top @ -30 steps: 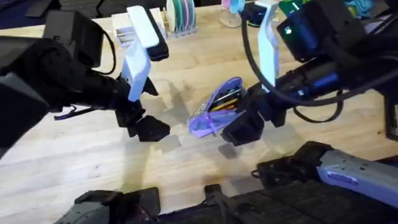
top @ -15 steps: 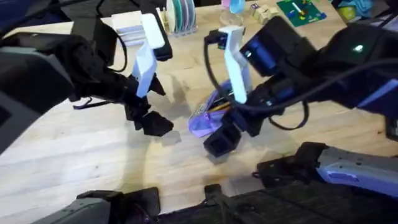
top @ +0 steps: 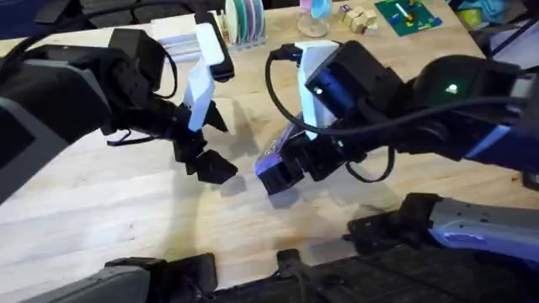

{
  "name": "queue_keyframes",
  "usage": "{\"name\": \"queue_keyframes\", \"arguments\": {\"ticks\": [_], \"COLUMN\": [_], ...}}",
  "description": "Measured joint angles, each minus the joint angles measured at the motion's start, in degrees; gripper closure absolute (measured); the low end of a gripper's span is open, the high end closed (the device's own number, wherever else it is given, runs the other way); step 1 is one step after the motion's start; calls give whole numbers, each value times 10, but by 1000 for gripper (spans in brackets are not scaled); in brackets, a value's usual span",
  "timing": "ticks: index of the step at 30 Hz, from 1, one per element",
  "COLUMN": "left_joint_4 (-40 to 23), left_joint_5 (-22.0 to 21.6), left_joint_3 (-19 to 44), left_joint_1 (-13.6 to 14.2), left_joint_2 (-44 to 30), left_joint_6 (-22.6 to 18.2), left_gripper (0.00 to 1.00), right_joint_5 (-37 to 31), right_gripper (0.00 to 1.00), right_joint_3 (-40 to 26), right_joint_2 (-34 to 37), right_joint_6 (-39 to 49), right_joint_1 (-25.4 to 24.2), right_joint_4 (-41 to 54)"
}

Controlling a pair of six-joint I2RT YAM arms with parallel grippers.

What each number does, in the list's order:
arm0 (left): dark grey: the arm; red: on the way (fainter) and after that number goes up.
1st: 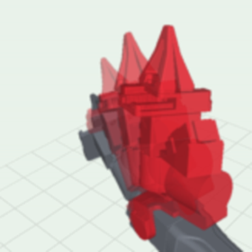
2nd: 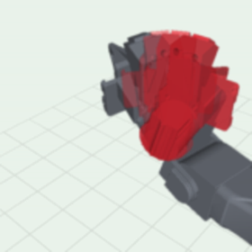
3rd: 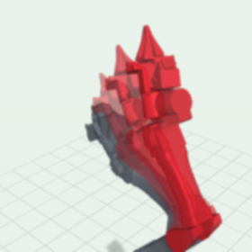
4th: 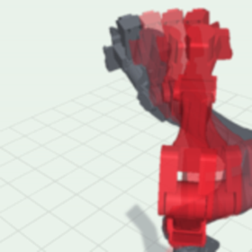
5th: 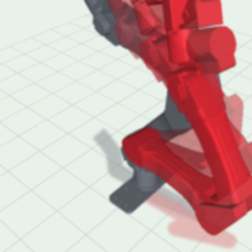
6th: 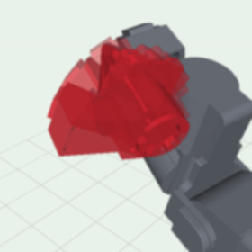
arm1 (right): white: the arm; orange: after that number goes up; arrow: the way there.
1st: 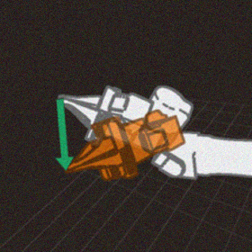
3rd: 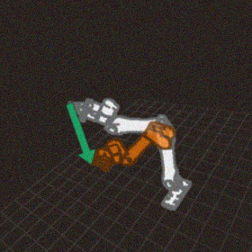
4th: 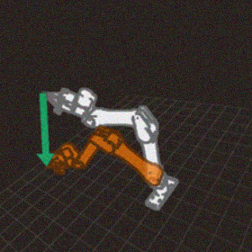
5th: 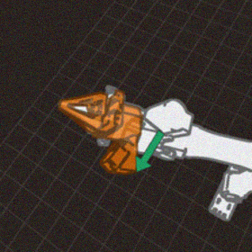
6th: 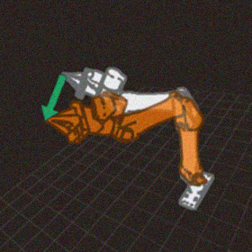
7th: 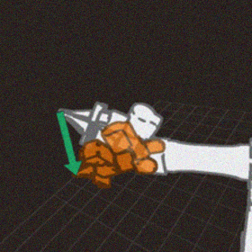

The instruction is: Unzip the bag, pick up the pens from the table one at a time and place them inside, then zip the bag closed.

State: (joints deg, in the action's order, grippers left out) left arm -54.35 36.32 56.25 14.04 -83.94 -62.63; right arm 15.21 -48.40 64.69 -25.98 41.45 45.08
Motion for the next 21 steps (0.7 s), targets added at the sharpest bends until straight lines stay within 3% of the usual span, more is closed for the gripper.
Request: {"name": "queue_keyframes", "arguments": {"ticks": [21], "left_joint_4": [-1], "left_joint_5": [1], "left_joint_3": [0], "left_joint_1": [0], "left_joint_2": [0], "left_joint_6": [0], "left_gripper": [7], "right_joint_5": [-16], "right_gripper": [10], "right_joint_3": [0], "right_joint_2": [93], "right_joint_6": [-45], "right_joint_1": [0], "right_joint_4": [-69]}}
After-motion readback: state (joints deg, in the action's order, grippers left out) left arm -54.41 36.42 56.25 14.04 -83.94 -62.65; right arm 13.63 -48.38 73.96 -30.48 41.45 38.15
